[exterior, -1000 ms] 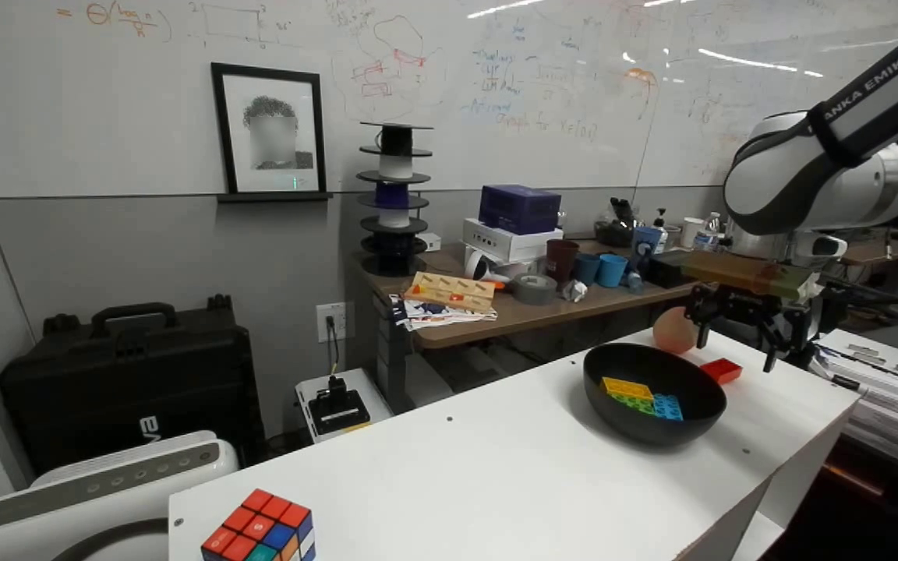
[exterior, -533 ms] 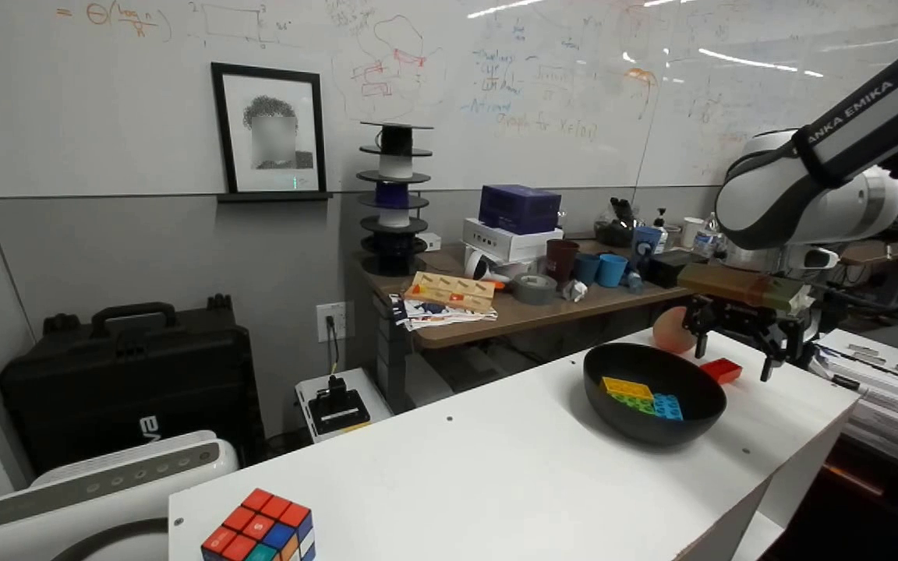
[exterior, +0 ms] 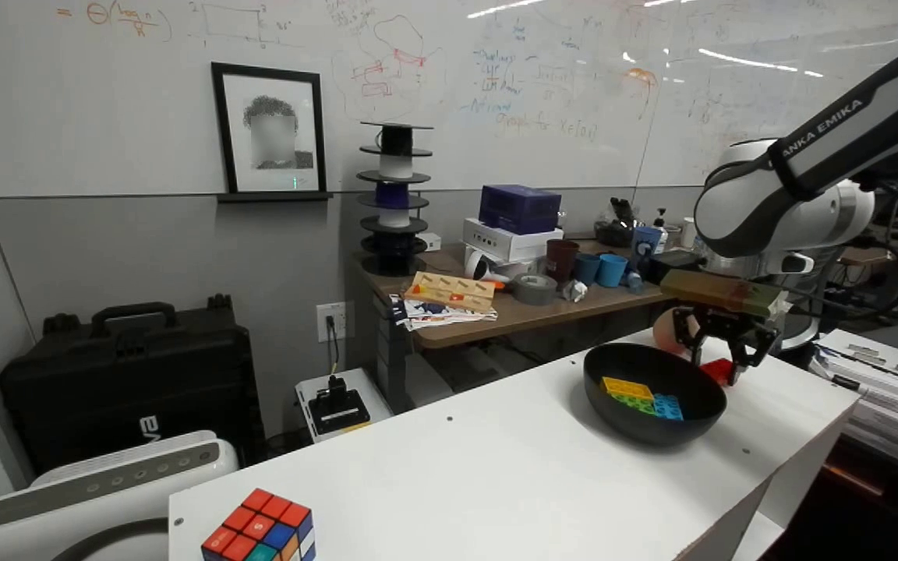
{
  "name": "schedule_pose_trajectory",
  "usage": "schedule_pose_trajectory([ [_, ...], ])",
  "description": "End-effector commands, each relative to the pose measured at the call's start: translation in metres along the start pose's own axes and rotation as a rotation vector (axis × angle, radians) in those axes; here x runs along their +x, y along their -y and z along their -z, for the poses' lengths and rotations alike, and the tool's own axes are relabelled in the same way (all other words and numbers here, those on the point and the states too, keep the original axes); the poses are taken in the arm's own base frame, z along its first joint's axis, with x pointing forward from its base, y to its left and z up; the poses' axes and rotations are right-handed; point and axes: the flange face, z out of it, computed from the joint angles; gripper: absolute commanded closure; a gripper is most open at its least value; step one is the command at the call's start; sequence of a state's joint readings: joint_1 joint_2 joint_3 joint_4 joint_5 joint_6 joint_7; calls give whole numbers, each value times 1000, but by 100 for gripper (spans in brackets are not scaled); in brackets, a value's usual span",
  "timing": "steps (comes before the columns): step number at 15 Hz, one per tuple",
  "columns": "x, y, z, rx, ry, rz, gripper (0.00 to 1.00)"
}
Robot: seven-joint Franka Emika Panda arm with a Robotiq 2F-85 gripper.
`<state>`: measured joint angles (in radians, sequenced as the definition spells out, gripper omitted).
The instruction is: Place the green, yellow, blue and red blocks inside the black bowl
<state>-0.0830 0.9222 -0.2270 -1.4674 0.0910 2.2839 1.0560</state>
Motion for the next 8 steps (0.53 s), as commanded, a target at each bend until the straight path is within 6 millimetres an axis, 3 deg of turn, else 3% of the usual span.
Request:
schedule_pose_trajectory([
  [1,-9,-3,17,27,0,30,74],
  [3,-20,-11,33,55,2,60,88],
  [8,-57,-33,102,197,-60,156,88],
])
